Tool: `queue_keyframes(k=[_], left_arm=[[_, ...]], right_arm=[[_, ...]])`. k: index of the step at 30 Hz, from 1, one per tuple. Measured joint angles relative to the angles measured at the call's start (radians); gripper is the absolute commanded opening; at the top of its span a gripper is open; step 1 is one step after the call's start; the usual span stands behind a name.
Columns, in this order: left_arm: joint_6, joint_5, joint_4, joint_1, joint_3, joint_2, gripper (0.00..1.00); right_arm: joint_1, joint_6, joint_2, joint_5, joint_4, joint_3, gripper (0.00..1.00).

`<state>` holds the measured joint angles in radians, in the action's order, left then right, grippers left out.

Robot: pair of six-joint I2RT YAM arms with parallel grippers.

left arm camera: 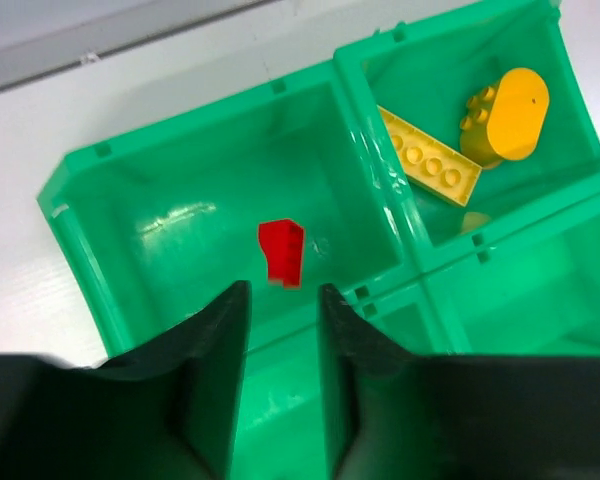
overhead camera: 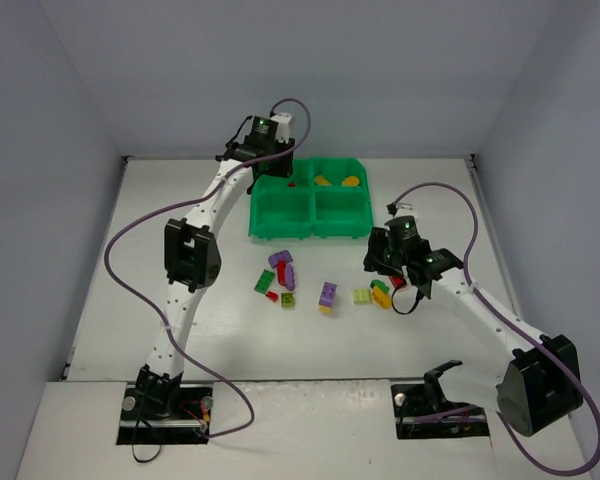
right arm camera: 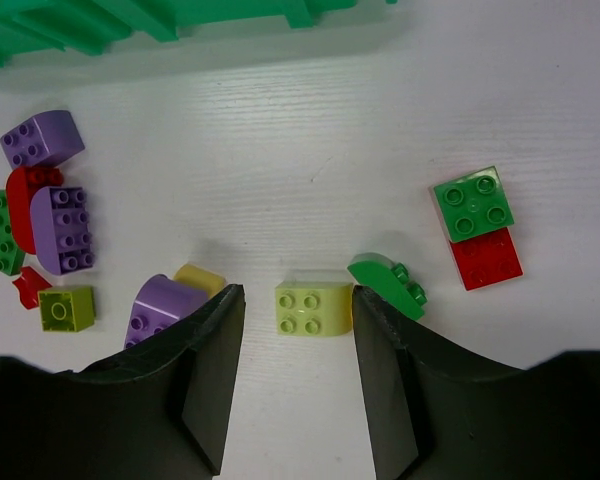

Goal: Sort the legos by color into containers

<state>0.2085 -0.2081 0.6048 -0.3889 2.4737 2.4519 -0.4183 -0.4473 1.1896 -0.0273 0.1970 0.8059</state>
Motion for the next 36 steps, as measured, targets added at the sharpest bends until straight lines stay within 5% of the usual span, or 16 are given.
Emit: queue_keyframes(k=[5, 11, 19, 25, 31, 36], left_arm=[[0.006, 0.009, -0.010, 0.007, 0.000, 0.001, 0.44], [0.018, 0.023, 0.002, 0.014, -0.051, -0.032, 0.44], [0.098, 0.051, -0.003, -0.005, -0.757, -0.574, 0.36], [0.172, 0.060, -0.037, -0.103, -1.155, -0.949, 0.42], [0.184, 0.055, -0.107, -0.222, -1.341, -0.970, 0.42], [0.047, 0.028, -0.136, -0.253, -1.355, -0.876, 0.43]], right_arm=[[0.000, 0.004, -0.014, 0.006, 0.002, -0.004, 0.44], [0.000, 0.005, -0.023, 0.006, 0.004, -0.008, 0.44], [0.000, 0.008, -0.018, 0.005, 0.005, -0.008, 0.44], [0.001, 0.014, -0.006, 0.005, 0.003, -0.008, 0.44], [0.001, 0.023, 0.023, 0.006, 0.002, -0.008, 0.44], [0.001, 0.023, 0.026, 0.009, 0.001, -0.008, 0.44]])
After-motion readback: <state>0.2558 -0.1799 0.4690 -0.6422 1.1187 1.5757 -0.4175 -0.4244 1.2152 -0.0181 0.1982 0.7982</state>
